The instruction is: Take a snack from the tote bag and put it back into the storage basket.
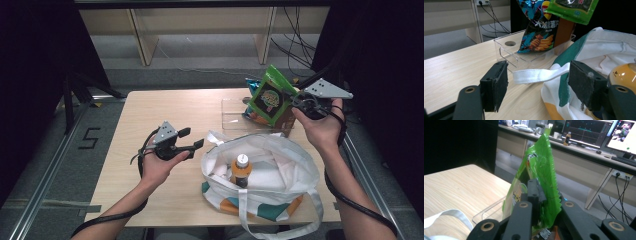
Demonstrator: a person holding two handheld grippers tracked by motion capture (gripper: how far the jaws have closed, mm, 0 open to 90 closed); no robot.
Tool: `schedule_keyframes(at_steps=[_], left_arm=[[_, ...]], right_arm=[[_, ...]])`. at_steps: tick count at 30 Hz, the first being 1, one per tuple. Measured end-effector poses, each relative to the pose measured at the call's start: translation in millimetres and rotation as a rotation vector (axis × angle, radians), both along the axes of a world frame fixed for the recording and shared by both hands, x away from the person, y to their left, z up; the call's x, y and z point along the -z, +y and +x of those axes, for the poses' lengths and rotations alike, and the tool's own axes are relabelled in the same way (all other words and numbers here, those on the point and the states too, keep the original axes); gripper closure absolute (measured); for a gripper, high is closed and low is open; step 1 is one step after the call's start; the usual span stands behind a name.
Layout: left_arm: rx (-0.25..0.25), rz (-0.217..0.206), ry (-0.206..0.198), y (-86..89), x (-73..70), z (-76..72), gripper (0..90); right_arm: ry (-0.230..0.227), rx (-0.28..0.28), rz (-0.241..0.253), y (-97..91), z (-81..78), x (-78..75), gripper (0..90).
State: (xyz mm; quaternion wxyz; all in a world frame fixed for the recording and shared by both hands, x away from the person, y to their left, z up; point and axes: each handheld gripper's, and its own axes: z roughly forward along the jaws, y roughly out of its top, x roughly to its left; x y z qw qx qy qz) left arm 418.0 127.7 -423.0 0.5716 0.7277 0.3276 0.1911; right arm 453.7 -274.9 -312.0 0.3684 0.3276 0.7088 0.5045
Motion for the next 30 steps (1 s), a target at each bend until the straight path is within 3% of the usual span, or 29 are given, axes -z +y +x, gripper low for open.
schedule_keyframes(at_steps=[19, 30], left_arm=[[0.001, 0.000, 0.001, 0.4, 0.6, 0.5, 31.6], [-0.001, -0.001, 0.004, 0.3, 1.5, 0.8, 31.6]], right_arm=[[0.041, 0.031, -0.002, 6.5, 26.2, 19.6, 85.1], [0.059, 0.029, -0.035, 11.7, 38.7, 27.7, 86.4]])
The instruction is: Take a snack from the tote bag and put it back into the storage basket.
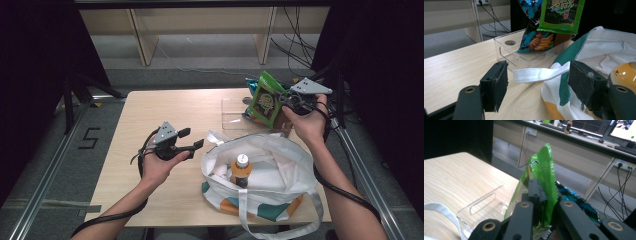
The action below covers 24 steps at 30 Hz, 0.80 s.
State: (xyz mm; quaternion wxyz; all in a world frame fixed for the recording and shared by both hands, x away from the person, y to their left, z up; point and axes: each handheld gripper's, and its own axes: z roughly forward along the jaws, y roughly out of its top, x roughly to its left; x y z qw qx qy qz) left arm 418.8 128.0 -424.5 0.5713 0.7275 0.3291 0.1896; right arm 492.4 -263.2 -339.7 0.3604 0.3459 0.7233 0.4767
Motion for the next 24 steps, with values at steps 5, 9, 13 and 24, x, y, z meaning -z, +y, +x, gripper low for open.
schedule_keyframes(at_steps=[5, 9, 13, 24], left_arm=[[0.001, 0.001, 0.000, 0.6, 0.0, 0.3, 31.6], [0.004, -0.001, -0.003, 0.5, 0.1, 0.3, 31.6], [0.000, 0.002, 0.000, 1.0, 0.2, 0.4, 31.6], [0.000, 0.005, 0.001, 1.4, 1.0, 0.5, 31.6]], right_arm=[[0.009, -0.003, -0.016, 2.1, 3.3, 3.4, 87.8], [-0.005, -0.001, -0.023, 3.0, 6.1, 4.7, 87.8], [-0.010, -0.004, -0.048, 5.4, 7.7, 7.2, 87.8], [-0.036, -0.020, -0.087, 12.2, 15.2, 14.0, 87.9]])
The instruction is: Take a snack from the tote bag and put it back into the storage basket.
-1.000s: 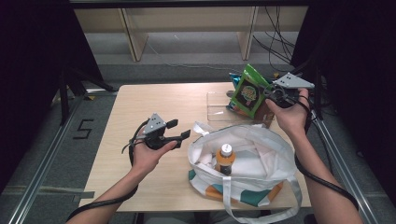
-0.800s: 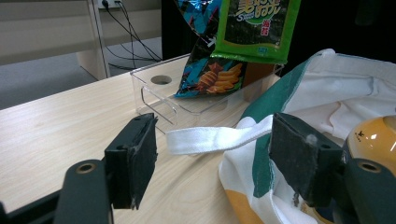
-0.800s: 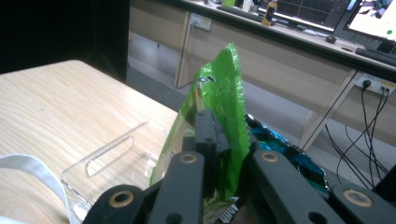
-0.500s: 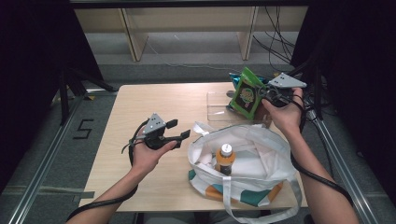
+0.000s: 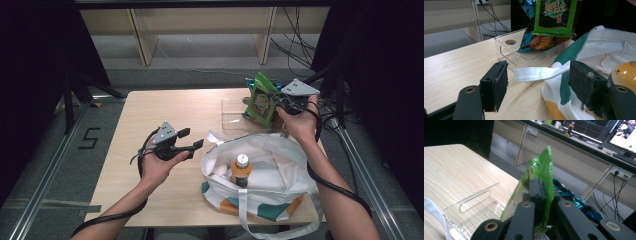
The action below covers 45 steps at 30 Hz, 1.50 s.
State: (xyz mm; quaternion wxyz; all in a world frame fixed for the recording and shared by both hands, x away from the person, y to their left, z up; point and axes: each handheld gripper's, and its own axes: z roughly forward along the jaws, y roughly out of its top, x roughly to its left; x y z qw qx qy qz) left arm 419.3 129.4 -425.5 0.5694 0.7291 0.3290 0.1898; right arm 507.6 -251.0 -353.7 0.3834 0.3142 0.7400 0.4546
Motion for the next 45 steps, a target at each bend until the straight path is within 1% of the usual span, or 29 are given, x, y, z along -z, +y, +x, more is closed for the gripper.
schedule_keyframes(at_steps=[1, 2, 3, 4, 5, 7, 9, 10, 12, 13, 14, 16, 18, 20, 21, 23, 24, 25, 26, 27, 32, 33, 34, 35, 36, 37, 38, 42, 45], left_arm=[[-0.001, -0.001, 0.001, 0.0, 0.2, 0.1, 31.6], [0.000, 0.000, 0.001, 0.0, 0.4, 0.1, 31.6], [0.003, 0.003, 0.000, 0.1, 0.6, 0.1, 31.6], [0.003, 0.003, 0.001, 0.0, 0.8, 0.0, 31.6], [0.002, 0.001, 0.002, -0.3, 1.0, -0.1, 31.6], [0.006, -0.006, 0.000, -0.8, 1.7, 0.6, 31.6], [0.001, 0.002, 0.004, -0.7, 1.5, 0.0, 31.6], [0.004, -0.002, 0.004, -0.8, 1.7, -0.1, 31.6], [0.005, -0.006, 0.002, -0.9, 2.0, 0.1, 31.6], [0.001, 0.003, 0.004, -0.5, 1.7, -0.3, 31.6], [0.002, 0.003, 0.004, -0.4, 1.8, -0.2, 31.6], [0.002, 0.002, 0.006, -0.3, 2.0, -0.4, 31.6], [0.008, -0.007, 0.002, -0.4, 2.3, 0.0, 31.6], [0.007, -0.006, 0.002, -0.4, 2.3, 0.1, 31.6], [0.001, 0.002, 0.007, -0.1, 1.8, -0.6, 31.6], [0.002, 0.004, 0.006, -0.2, 2.3, -0.6, 31.6], [0.002, 0.003, 0.007, -0.4, 2.5, -0.6, 31.6], [0.001, 0.002, 0.008, -0.6, 2.6, -0.6, 31.6], [0.003, 0.004, 0.007, -0.6, 2.6, -0.5, 31.6], [0.003, 0.004, 0.007, -0.6, 2.6, -0.6, 31.6], [0.003, 0.003, 0.006, -0.6, 2.8, -0.6, 31.6], [0.004, 0.005, 0.006, -0.5, 2.7, -0.7, 31.6], [0.004, 0.005, 0.005, -0.5, 2.6, -0.8, 31.6], [0.004, 0.004, 0.005, -0.5, 2.5, -0.8, 31.6], [0.004, 0.005, 0.005, -0.3, 2.5, -0.8, 31.6], [0.004, 0.005, 0.005, -0.3, 2.5, -0.8, 31.6], [0.004, 0.006, 0.005, -0.2, 2.5, -0.8, 31.6], [0.004, 0.005, 0.004, -0.5, 2.6, -0.8, 31.6], [0.004, 0.005, 0.005, -0.6, 2.7, -0.7, 31.6]], right_arm=[[0.006, 0.000, 0.000, 0.7, -0.1, 0.8, 87.9], [-0.011, -0.001, -0.007, 0.9, 1.4, 1.7, 88.0], [0.002, -0.007, -0.009, 1.1, 2.0, 2.5, 88.0], [0.001, 0.005, -0.009, 1.9, 1.9, 3.7, 88.0], [-0.014, -0.004, -0.013, 1.5, 4.0, 4.3, 88.0], [-0.014, -0.004, -0.018, 2.3, 5.8, 6.1, 88.0], [0.007, -0.005, -0.015, 4.5, 6.5, 8.7, 88.0], [-0.014, -0.001, -0.027, 4.9, 7.5, 9.2, 88.0], [0.002, -0.008, -0.023, 7.0, 8.1, 11.3, 87.9], [-0.006, -0.010, -0.036, 6.8, 9.1, 11.6, 87.9], [-0.015, -0.003, -0.032, 8.3, 9.5, 12.9, 88.0], [0.002, -0.012, -0.031, 9.6, 10.1, 13.8, 87.9], [-0.019, -0.008, -0.044, 9.6, 11.8, 15.0, 88.0], [-0.006, -0.006, -0.044, 10.4, 13.0, 18.3, 87.9], [-0.021, -0.006, -0.054, 10.2, 14.2, 19.0, 87.9], [-0.004, -0.004, -0.048, 11.8, 13.5, 21.1, 87.9], [-0.022, -0.002, -0.059, 11.4, 15.0, 21.4, 87.9], [-0.013, -0.001, -0.052, 12.2, 14.7, 22.0, 87.9], [-0.003, -0.005, -0.045, 12.9, 14.3, 22.3, 87.9], [-0.027, -0.006, -0.061, 11.9, 16.2, 21.9, 87.9], [-0.022, -0.009, -0.070, 15.1, 15.4, 24.6, 87.7], [-0.038, -0.018, -0.090, 13.8, 16.9, 23.8, 87.6], [-0.040, -0.018, -0.093, 14.0, 17.0, 24.0, 87.6], [-0.038, -0.020, -0.097, 14.0, 17.0, 24.2, 87.6], [-0.022, -0.019, -0.081, 15.3, 16.4, 24.8, 87.5], [-0.011, -0.027, -0.083, 15.9, 16.2, 25.1, 87.5], [-0.025, -0.032, -0.098, 15.6, 16.6, 24.5, 87.4], [-0.018, -0.030, -0.112, 17.3, 15.5, 22.2, 88.0], [-0.041, -0.026, -0.103, 17.6, 16.5, 19.5, 88.5]])
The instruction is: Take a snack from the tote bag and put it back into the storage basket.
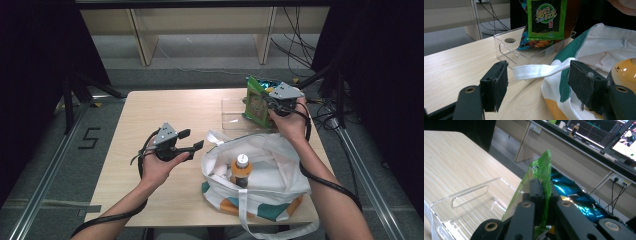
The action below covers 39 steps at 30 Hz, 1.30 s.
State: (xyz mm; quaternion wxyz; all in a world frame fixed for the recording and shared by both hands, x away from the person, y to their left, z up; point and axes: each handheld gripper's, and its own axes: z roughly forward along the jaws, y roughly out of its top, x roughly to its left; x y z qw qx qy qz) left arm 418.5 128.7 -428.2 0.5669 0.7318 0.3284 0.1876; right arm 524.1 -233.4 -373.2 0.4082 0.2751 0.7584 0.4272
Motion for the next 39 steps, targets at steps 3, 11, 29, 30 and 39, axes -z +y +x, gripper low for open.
schedule_keyframes(at_steps=[3, 11, 29, 30, 39], left_arm=[[-0.001, -0.001, 0.003, 0.0, 0.3, 0.1, 31.6], [-0.001, -0.001, 0.001, 0.2, 0.2, 0.1, 31.6], [-0.001, -0.002, 0.004, 0.4, 0.7, 0.2, 31.6], [-0.001, -0.003, 0.003, 0.3, 0.6, 0.1, 31.6], [0.000, -0.004, 0.005, 0.0, 0.8, 0.1, 31.6]], right_arm=[[-0.012, -0.004, -0.004, 1.2, 0.3, -0.9, 88.6], [-0.010, 0.006, 0.009, 3.6, 2.5, 1.4, 88.7], [-0.003, 0.009, 0.024, 8.5, 8.1, 1.9, 88.7], [-0.020, 0.001, 0.014, 7.6, 9.9, 1.4, 88.7], [0.006, 0.004, 0.031, 9.2, 9.7, 3.6, 88.7]])
